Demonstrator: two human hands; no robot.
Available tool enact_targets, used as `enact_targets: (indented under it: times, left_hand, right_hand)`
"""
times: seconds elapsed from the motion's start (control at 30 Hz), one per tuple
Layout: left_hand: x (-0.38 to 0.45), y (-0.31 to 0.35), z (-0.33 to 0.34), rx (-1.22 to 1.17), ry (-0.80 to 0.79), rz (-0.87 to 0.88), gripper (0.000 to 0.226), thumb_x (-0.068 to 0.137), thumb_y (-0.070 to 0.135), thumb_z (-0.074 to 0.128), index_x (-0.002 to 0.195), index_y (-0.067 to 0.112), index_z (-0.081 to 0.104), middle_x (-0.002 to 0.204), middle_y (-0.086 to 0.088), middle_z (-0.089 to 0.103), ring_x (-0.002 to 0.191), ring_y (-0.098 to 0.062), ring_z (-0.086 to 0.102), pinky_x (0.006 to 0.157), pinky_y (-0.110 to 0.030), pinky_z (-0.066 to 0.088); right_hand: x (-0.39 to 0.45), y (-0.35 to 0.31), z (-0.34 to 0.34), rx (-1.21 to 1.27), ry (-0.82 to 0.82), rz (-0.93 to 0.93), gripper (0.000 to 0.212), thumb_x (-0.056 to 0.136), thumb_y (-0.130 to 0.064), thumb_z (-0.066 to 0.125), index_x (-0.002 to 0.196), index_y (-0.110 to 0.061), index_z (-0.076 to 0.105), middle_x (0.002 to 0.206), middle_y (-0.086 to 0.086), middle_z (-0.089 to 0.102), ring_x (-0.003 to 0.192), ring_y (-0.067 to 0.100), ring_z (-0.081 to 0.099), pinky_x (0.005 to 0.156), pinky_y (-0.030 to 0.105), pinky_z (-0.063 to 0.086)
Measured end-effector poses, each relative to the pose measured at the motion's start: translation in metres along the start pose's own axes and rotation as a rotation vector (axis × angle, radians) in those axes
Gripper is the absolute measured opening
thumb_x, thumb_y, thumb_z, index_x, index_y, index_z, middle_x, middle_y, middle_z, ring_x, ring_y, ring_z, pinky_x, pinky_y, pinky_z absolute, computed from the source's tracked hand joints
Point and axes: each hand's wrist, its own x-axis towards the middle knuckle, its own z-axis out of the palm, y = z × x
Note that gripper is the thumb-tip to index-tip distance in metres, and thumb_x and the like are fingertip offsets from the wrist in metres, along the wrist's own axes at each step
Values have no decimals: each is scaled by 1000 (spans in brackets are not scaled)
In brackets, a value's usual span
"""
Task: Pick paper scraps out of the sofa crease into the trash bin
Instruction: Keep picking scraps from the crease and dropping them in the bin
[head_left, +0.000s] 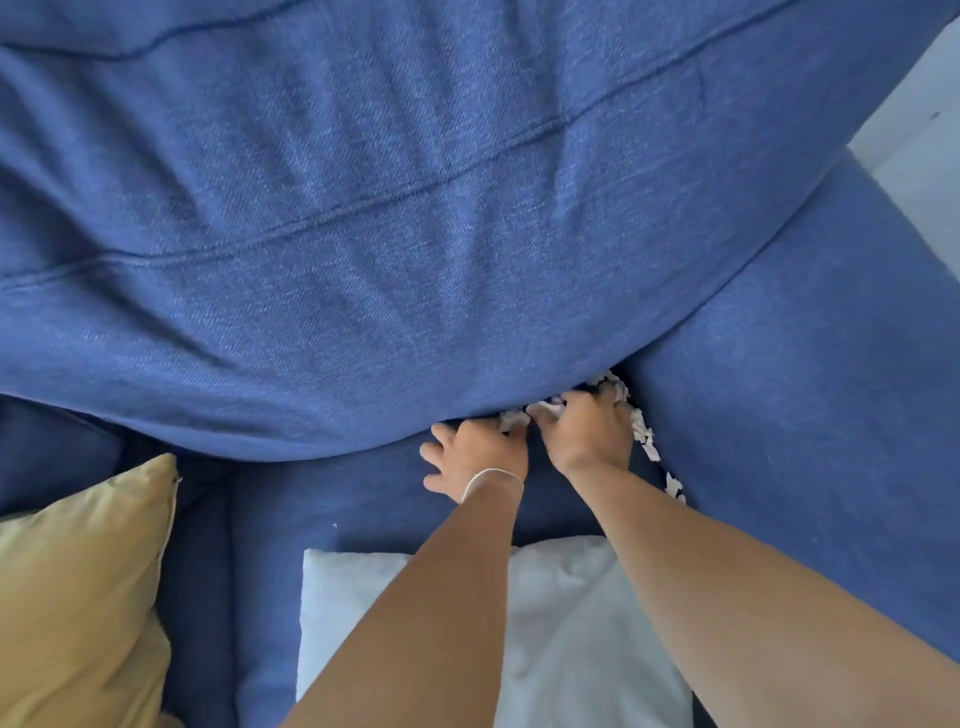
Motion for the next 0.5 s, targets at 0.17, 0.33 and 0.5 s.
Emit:
enact_targets:
  times: [0.17,0.33,0.5]
  left_hand:
    - [3,1,7,-129,17,-28,28,78,64,60,84,40,73,105,8,34,105,-25,31,87,-45,26]
    - [-13,-27,0,-289,33,216,18,78,62,65,73,47,72,107,15,45,100,-14,39,90,-38,24]
    - [-49,-29,-16,-442,-52,474,10,84,39,72,84,30,77,109,9,47,98,2,51,95,-19,42]
  right_hand:
    - [-3,16,5,154,83,-106,27,90,-42,61,75,-19,66,110,7,56,105,36,50,88,44,47]
    - [-27,33,-4,399,166,-87,36,90,-43,60,68,-15,63,92,-3,51,97,25,51,83,36,46]
    - [-55,46,-41,426,266,-123,33,92,-43,58,72,-17,62,93,-4,53,93,22,51,78,37,49]
